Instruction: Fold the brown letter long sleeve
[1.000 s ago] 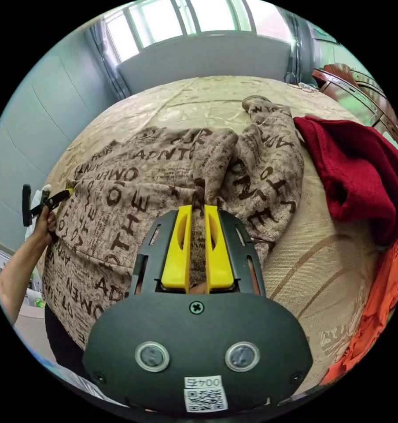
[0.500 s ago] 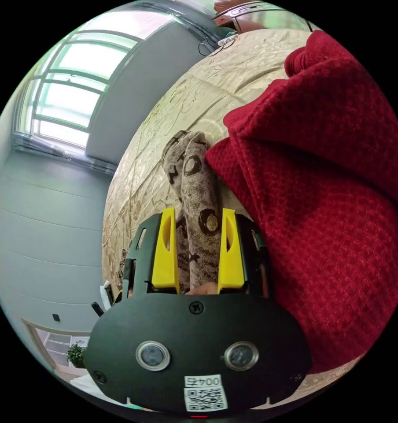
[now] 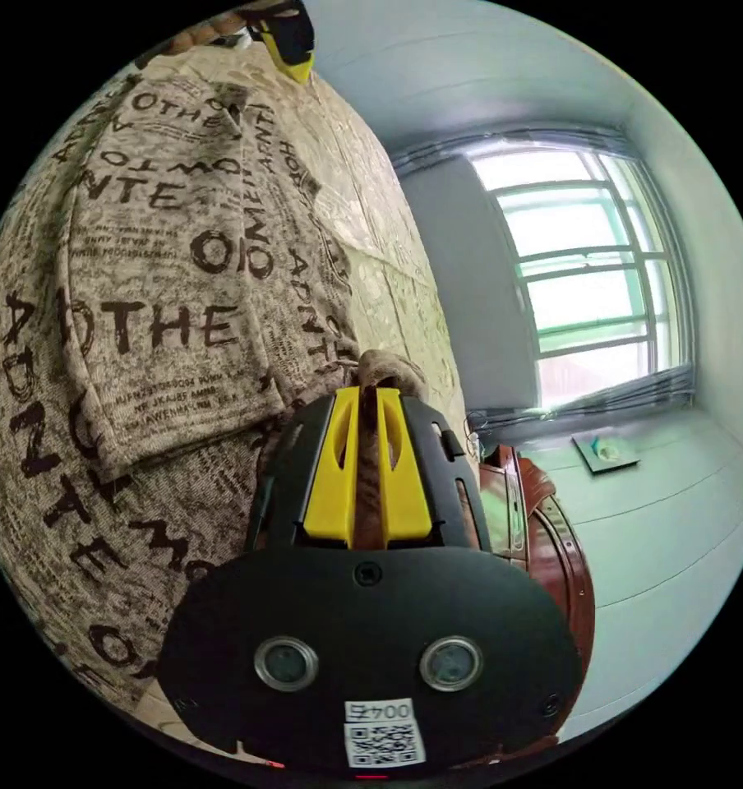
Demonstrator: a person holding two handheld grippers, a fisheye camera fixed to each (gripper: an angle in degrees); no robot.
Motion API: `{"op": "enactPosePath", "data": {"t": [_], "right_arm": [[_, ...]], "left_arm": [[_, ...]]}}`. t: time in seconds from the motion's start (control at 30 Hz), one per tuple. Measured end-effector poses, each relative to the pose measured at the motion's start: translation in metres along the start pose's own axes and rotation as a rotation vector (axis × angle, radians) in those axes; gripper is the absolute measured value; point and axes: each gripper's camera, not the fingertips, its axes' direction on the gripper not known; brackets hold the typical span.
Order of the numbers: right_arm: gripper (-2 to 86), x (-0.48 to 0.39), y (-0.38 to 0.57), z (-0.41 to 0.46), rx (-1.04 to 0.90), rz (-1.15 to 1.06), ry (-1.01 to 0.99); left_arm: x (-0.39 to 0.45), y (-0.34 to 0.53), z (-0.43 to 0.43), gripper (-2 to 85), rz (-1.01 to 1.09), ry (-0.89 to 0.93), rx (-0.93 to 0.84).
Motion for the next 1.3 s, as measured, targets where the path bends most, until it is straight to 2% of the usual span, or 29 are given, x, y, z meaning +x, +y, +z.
{"op": "enactPosePath", "data": {"t": [0.13, 0.2, 0.27, 0.3, 0.37, 0.4, 0.47, 0.57, 0.63, 0.7, 0.73, 0.77, 0.83, 0.93, 1.0, 1.1, 1.13, 1.17, 1.3], "right_arm": [[8.6, 0.045, 0.041, -0.020, -0.004, 0.340, -0.081], [8.7, 0.087, 0.073, -0.019, -0.008, 0.545, -0.177], [9.3, 0.155, 0.129, 0.012, -0.043, 0.872, -0.397], [9.7, 0.172, 0.144, 0.026, -0.056, 0.958, -0.471], [12.6, 0.222, 0.200, 0.100, -0.086, 1.292, -0.852], [13.2, 0.229, 0.212, 0.122, -0.104, 1.376, -0.943], [15.2, 0.234, 0.247, 0.198, -0.128, 1.681, -1.240], [15.7, 0.233, 0.253, 0.250, -0.192, 1.856, -1.309], [12.9, 0.231, 0.240, 0.273, -0.278, 1.846, -1.367], [6.6, 0.237, 0.225, 0.278, -0.371, 1.770, -1.289], [3.2, 0.248, 0.219, 0.265, -0.297, 1.766, -1.216], [2.6, 0.264, 0.213, 0.239, -0.146, 1.760, -1.143], [1.8, 0.283, 0.195, 0.194, -0.001, 1.659, -1.050], [0.9, 0.286, 0.159, 0.110, 0.102, 1.387, -0.881], [0.5, 0.269, 0.143, 0.064, 0.141, 1.256, -0.786], [0.1, 0.228, 0.119, 0.007, 0.153, 1.073, -0.622], [0.1, 0.211, 0.109, -0.009, 0.146, 1.007, -0.558], [0.1, 0.197, 0.100, -0.022, 0.137, 0.950, -0.506], [0.5, 0.167, 0.081, -0.056, 0.173, 0.810, -0.444]], "left_arm": [[0.050, 0.013, 0.066, 0.2, 0.067, -0.007, -0.131], [0.070, 0.025, 0.114, 0.2, 0.130, -0.104, -0.283], [0.076, 0.033, 0.126, 0.3, 0.152, -0.149, -0.274], [0.078, 0.033, 0.130, 0.4, 0.146, -0.151, -0.276], [0.075, 0.035, 0.133, 0.5, 0.129, -0.119, -0.267], [0.073, 0.035, 0.135, 0.5, 0.113, -0.094, -0.268], [0.075, 0.036, 0.138, 0.5, 0.105, -0.084, -0.268], [0.089, 0.039, 0.142, 0.6, 0.142, -0.141, -0.260], [0.099, 0.041, 0.145, 0.8, 0.168, -0.181, -0.254], [0.105, 0.043, 0.148, 1.0, 0.178, -0.198, -0.254], [0.105, 0.043, 0.148, 1.1, 0.175, -0.192, -0.254], [0.103, 0.042, 0.148, 1.3, 0.160, -0.167, -0.258], [0.096, 0.037, 0.145, 1.8, 0.130, -0.091, -0.273], [0.094, 0.019, 0.113, 4.0, 0.044, 0.052, -0.188], [0.101, 0.002, 0.093, 7.5, -0.079, 0.290, -0.109], [0.129, -0.015, 0.106, 13.8, -0.195, 0.622, -0.211], [0.138, -0.017, 0.109, 15.4, -0.199, 0.654, -0.236], [0.159, -0.021, 0.109, 18.9, -0.173, 0.647, -0.270], [0.225, -0.034, 0.092, 26.4, 0.020, 0.341, -0.233]]}}
